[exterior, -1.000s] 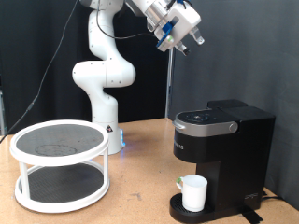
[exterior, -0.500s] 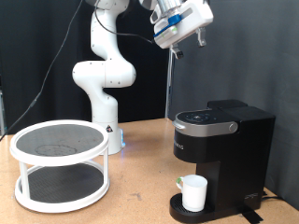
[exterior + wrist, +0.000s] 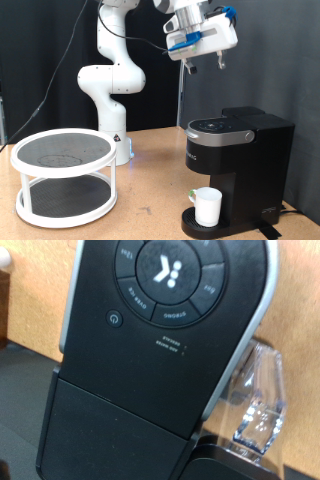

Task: Make a cup of coffee with the keurig machine

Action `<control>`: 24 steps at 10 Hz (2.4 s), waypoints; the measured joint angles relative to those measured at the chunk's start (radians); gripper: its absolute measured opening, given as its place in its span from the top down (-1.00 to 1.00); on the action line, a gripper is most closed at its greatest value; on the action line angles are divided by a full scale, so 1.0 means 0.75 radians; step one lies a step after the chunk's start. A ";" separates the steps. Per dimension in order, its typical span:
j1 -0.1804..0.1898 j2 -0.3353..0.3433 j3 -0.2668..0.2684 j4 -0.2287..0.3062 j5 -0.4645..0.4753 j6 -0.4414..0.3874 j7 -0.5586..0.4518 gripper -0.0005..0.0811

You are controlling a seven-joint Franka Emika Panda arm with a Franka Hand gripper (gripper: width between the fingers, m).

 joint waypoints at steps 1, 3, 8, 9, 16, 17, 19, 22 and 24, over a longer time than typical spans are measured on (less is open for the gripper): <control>-0.001 0.037 0.000 0.011 0.010 0.000 0.000 -0.81; -0.002 0.094 0.001 0.036 -0.008 -0.005 0.012 -0.81; -0.011 0.143 0.009 0.061 -0.077 -0.008 0.212 -0.81; -0.016 0.144 0.020 0.066 -0.153 -0.033 0.263 -0.81; -0.062 0.211 0.023 0.193 -0.292 -0.079 0.495 -0.81; -0.066 0.225 0.023 0.211 -0.325 -0.072 0.502 -0.81; -0.067 0.263 0.024 0.243 -0.356 -0.057 0.503 -0.81; -0.067 0.329 0.047 0.249 -0.408 -0.006 0.503 -0.81; -0.064 0.364 0.060 0.243 -0.414 0.042 0.499 -0.81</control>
